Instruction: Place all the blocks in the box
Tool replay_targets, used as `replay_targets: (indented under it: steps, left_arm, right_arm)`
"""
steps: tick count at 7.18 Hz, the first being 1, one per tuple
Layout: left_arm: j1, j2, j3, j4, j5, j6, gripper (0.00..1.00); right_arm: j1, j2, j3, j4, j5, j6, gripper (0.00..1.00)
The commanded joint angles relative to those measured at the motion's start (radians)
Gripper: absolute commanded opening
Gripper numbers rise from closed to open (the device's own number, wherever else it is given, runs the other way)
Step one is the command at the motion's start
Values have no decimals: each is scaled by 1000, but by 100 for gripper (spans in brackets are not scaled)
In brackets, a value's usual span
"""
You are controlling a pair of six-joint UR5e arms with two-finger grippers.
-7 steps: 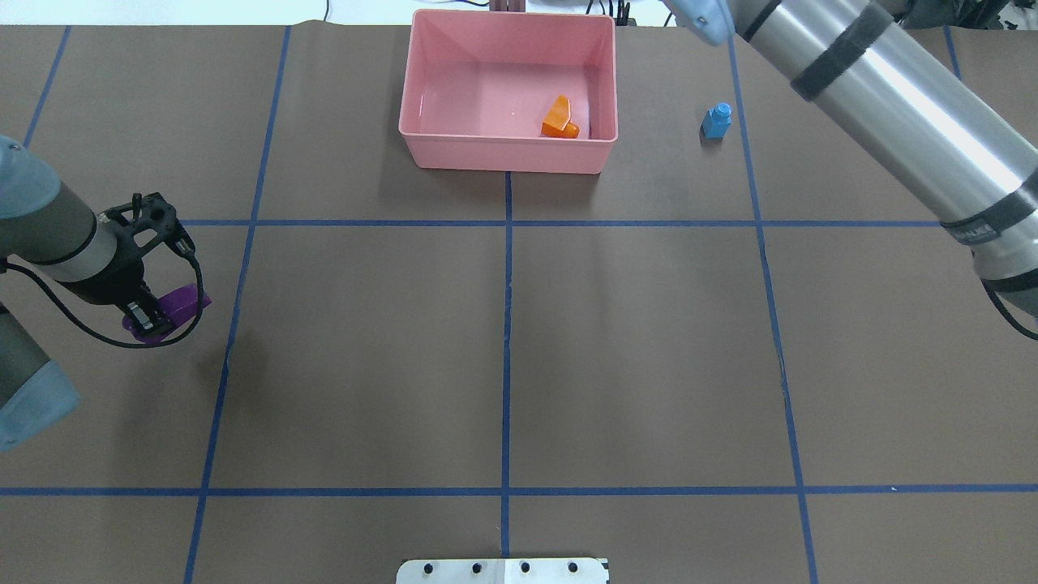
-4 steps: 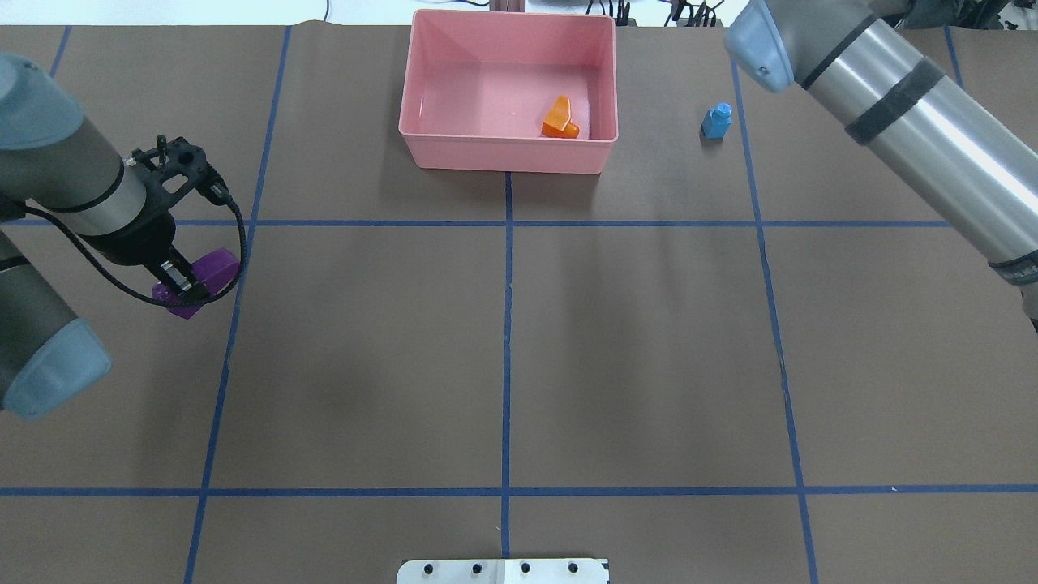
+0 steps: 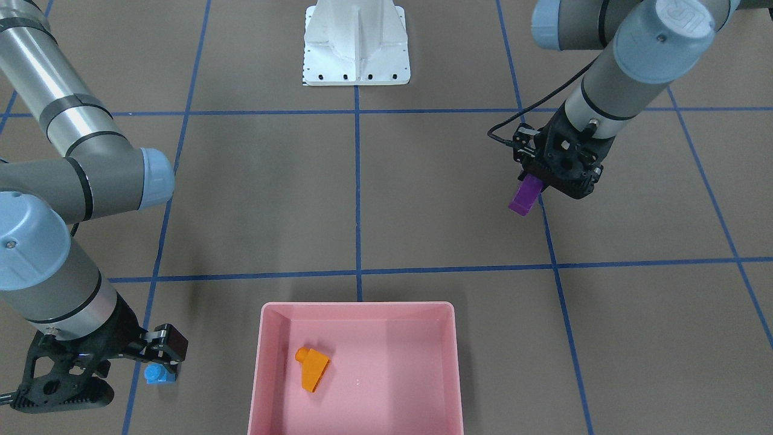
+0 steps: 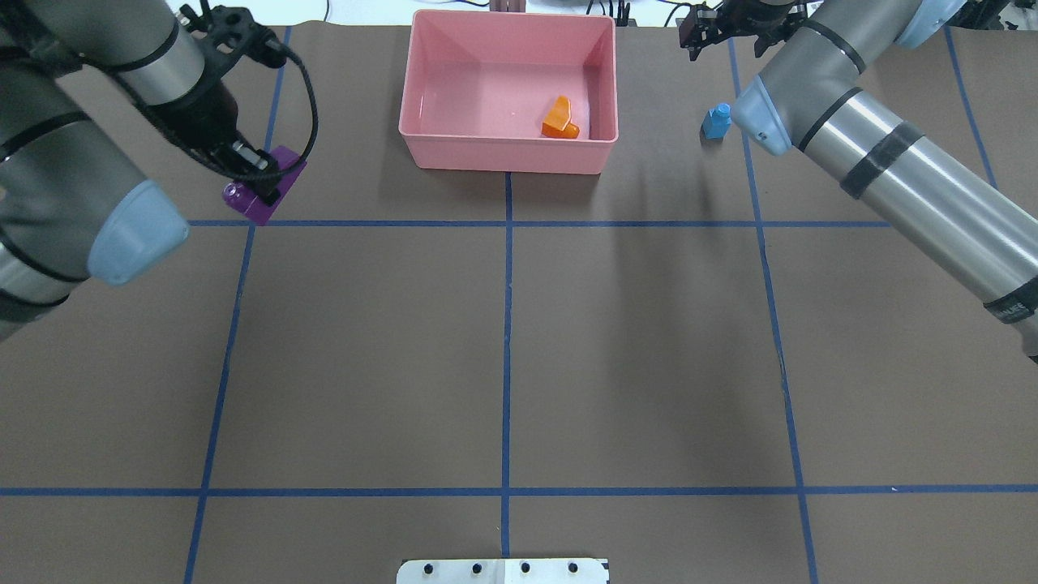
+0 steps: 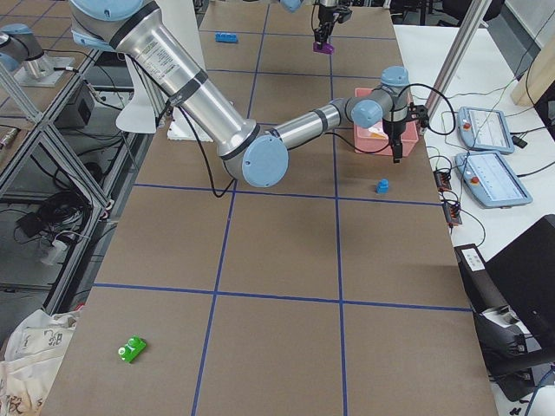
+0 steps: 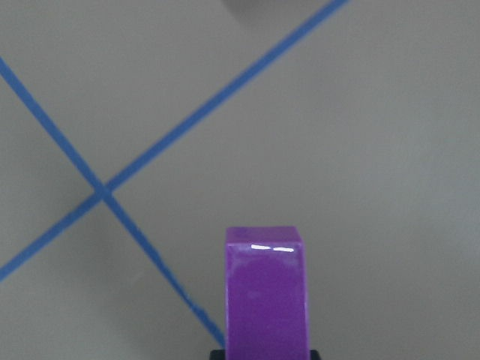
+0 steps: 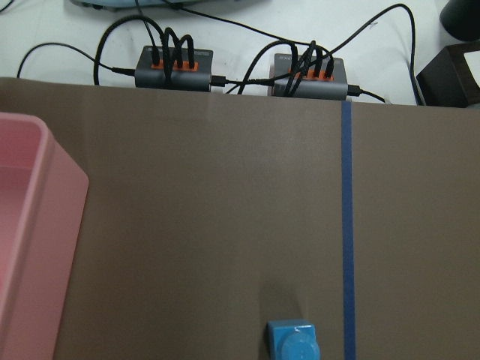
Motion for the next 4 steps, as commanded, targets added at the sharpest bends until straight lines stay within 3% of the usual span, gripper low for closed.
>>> replay_targets:
  steps: [1,2,3,4]
  left_arm:
    - [-40,-213,195,-13,-7,-80,0]
    - [-54,-253,251,-51,-10,-106,0]
    - [-66,-271,346,-237,-10,-215,0]
    - [-64,-322,505,-422,-8,-312,0]
  right_arm:
    - [-28,-30,-61,104,-56,2,99]
    - [-45,-29,-81,106,-65,2,99]
    - [-59,-32,-86,122,-86,2,99]
    - [-68,-32,-109,123,-93,2,99]
